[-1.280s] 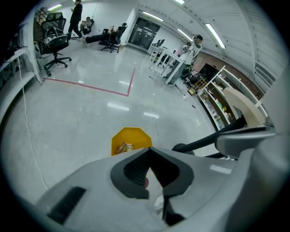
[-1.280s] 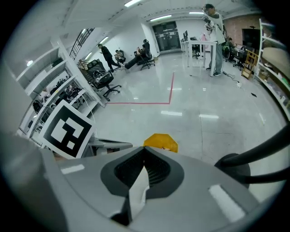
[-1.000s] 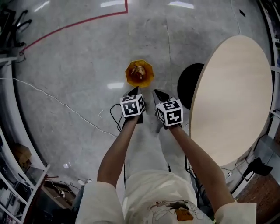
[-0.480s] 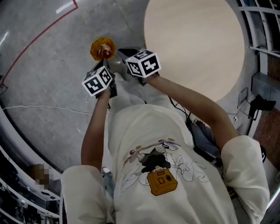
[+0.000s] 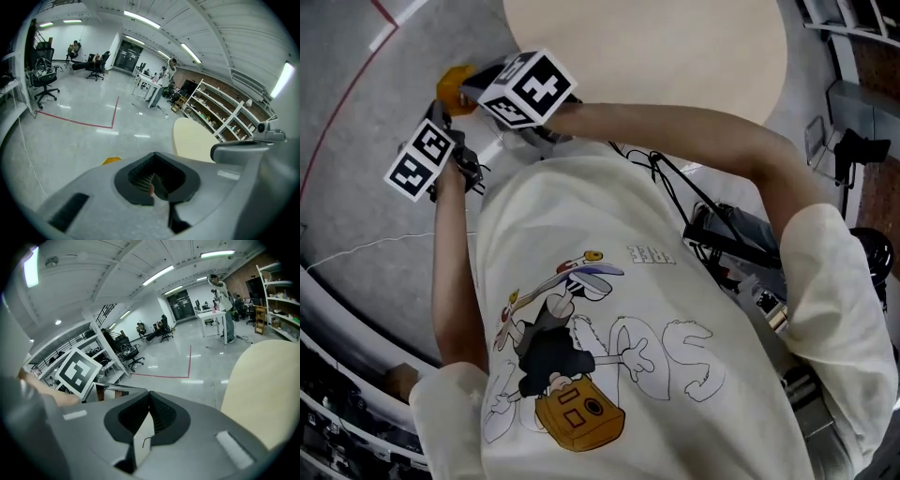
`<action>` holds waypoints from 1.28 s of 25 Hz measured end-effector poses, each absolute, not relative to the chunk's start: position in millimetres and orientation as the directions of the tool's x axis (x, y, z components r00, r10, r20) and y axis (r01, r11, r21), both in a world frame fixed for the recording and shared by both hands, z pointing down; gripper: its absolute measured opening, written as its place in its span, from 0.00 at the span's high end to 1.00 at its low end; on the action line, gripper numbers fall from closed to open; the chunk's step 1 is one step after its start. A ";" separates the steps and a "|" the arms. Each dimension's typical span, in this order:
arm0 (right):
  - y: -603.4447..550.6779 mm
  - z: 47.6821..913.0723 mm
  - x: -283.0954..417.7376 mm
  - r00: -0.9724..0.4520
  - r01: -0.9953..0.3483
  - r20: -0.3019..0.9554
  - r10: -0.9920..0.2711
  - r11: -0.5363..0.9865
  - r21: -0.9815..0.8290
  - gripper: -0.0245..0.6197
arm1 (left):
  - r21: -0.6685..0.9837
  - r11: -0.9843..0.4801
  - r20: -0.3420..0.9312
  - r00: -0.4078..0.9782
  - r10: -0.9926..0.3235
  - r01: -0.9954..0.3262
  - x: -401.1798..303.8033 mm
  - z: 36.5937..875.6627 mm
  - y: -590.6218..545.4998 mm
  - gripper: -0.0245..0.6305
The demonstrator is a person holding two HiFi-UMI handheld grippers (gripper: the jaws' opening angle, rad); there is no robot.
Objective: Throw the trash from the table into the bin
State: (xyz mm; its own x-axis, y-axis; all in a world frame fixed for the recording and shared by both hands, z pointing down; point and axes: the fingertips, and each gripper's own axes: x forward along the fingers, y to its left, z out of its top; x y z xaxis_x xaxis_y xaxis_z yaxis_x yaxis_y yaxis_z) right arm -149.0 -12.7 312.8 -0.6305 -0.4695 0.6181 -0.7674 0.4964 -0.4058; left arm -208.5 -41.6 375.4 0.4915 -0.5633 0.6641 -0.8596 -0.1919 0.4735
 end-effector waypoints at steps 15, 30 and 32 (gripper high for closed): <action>5.5 236.3 -144.7 -0.728 -0.680 0.464 -0.505 0.618 -0.394 0.95 | 0.459 -0.251 0.598 0.505 -0.622 -0.852 -188.1 316.2 -32.3 0.95; 44.0 247.9 -73.2 -0.732 -0.671 0.487 -0.476 0.628 -0.394 0.95 | 0.449 -0.253 0.598 0.499 -0.628 -0.857 -123.6 314.1 4.8 0.95; 46.1 247.5 -68.1 -0.732 -0.673 0.479 -0.484 0.623 -0.399 0.95 | 0.443 -0.263 0.598 0.501 -0.625 -0.857 -115.5 310.4 7.8 0.95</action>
State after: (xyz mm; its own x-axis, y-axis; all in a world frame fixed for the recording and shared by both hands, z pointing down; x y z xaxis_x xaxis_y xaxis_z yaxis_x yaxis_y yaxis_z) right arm -68.1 46.1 247.5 -0.7319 -0.4843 0.4793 -0.6732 0.6227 -0.3988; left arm -115.5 7.8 310.4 0.5012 -0.6253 0.5981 -0.8570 -0.2635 0.4428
